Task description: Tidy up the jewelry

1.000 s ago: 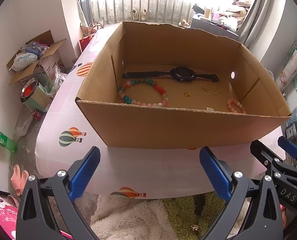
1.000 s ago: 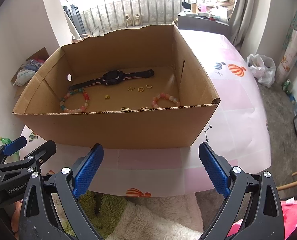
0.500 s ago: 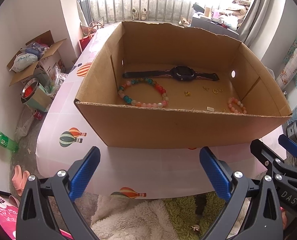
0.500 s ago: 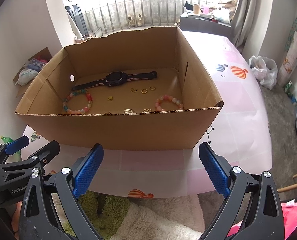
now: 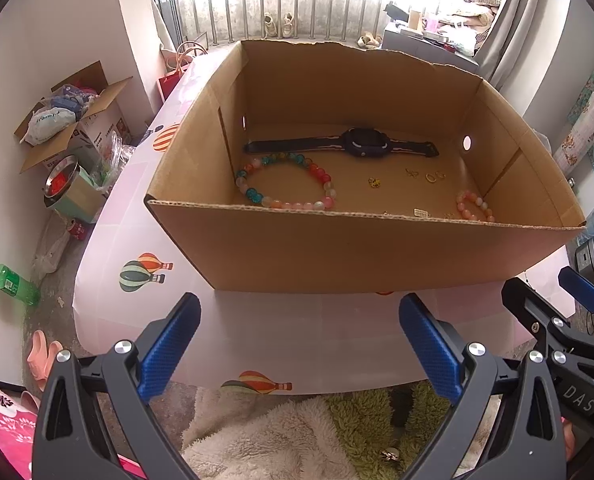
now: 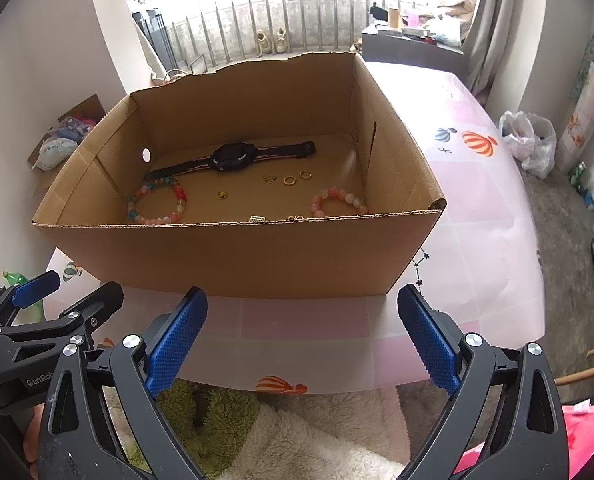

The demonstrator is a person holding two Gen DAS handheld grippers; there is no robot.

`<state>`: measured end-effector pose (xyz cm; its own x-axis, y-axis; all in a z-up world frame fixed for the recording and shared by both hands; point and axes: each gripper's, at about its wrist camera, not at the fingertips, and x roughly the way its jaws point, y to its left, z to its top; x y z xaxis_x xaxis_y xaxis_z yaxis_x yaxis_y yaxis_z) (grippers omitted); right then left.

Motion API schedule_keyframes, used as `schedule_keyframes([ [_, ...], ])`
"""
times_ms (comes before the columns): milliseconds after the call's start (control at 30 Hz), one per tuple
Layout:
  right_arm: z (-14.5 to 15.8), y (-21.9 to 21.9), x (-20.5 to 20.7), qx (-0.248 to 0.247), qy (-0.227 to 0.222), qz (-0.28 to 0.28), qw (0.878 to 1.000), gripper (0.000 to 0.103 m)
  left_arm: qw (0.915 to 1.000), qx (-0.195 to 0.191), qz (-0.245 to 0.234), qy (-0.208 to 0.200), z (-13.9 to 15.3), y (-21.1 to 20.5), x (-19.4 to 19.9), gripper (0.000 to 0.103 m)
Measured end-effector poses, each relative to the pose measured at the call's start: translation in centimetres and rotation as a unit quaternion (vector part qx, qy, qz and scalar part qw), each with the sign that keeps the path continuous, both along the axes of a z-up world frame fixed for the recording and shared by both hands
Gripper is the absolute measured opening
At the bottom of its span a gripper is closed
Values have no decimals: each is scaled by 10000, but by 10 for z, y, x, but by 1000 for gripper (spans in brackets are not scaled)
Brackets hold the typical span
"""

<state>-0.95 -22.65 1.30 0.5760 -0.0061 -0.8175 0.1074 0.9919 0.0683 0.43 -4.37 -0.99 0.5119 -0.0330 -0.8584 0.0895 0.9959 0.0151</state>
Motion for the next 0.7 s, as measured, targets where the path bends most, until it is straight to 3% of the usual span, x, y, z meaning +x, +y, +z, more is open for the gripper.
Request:
schedule_keyframes([
  [700, -5, -1, 4, -60, 171, 79, 9998, 92, 10000, 10, 40, 67, -3, 3, 2, 97],
])
